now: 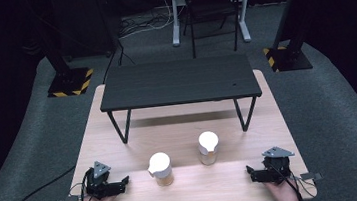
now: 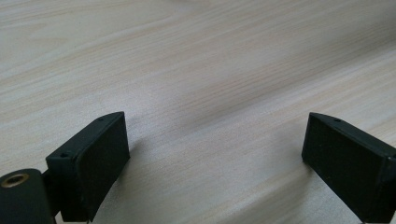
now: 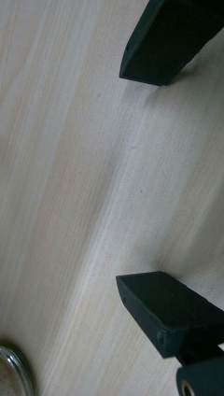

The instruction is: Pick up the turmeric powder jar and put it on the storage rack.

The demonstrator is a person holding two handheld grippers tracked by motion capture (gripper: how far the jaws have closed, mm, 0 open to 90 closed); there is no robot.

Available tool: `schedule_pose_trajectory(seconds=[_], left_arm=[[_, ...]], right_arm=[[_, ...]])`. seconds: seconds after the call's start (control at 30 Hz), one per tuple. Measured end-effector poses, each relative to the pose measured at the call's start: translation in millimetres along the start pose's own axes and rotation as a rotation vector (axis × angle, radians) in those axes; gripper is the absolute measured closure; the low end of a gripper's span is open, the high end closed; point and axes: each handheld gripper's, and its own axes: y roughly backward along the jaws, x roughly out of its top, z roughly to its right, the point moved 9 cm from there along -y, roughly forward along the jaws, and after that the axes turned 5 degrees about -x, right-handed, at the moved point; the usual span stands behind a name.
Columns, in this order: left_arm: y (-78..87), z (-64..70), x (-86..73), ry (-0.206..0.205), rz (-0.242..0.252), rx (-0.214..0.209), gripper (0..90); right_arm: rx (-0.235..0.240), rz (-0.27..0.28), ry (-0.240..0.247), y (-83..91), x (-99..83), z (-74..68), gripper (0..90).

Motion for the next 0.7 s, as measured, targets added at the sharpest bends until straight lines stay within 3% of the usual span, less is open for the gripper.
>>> schedule_pose_trajectory(seconds=[0.37,0.7], left_arm=[[2.7,-1.1,-1.0,0.007,0.012,-0.007,7.9],[16.0,0.9,1.6,0.02,0.11,-0.056,8.4]], right_arm=[[0.0,0.0,0.0,0.0,0.0,0.0,1.9],[0.0,0.0,0.0,0.0,0.0,0.0,2.0]])
